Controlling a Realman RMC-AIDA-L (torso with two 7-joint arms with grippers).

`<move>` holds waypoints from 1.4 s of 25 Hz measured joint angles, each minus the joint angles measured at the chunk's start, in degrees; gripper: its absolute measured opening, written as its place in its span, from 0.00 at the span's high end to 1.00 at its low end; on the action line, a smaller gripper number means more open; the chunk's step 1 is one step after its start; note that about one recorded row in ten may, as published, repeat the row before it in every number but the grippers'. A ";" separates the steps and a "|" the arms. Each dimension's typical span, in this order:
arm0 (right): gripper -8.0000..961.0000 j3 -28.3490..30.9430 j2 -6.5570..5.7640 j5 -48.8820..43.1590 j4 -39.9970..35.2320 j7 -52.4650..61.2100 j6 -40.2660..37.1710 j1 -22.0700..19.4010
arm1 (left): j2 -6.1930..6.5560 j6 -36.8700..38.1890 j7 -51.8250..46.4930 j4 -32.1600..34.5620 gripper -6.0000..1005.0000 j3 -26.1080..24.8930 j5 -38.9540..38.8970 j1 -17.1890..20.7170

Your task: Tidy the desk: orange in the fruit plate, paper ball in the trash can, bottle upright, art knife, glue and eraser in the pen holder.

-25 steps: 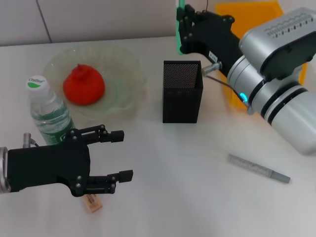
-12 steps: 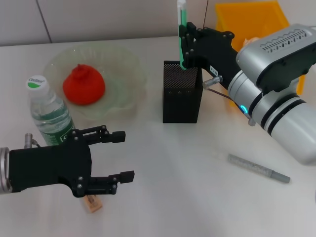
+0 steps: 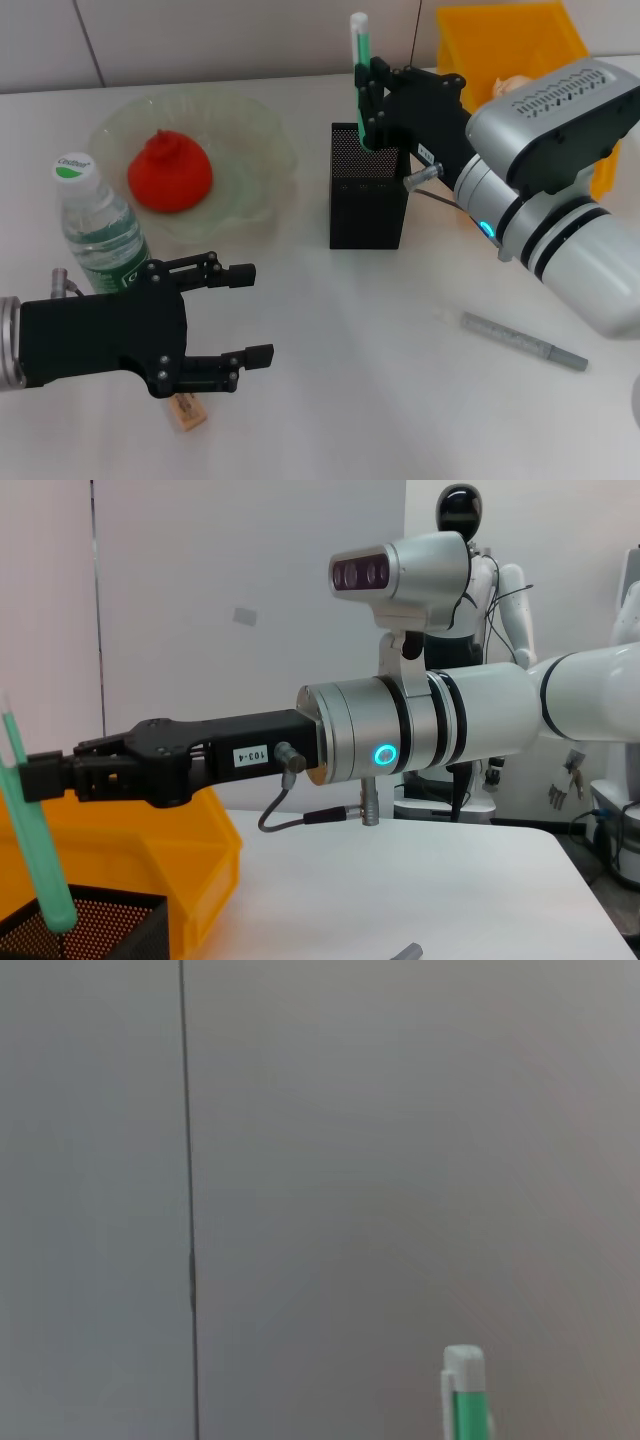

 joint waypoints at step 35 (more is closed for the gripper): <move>0.38 13.21 -2.40 17.50 -22.00 -8.84 -41.31 1.69 | -0.01 0.01 0.13 -0.06 0.25 -0.03 0.00 -0.37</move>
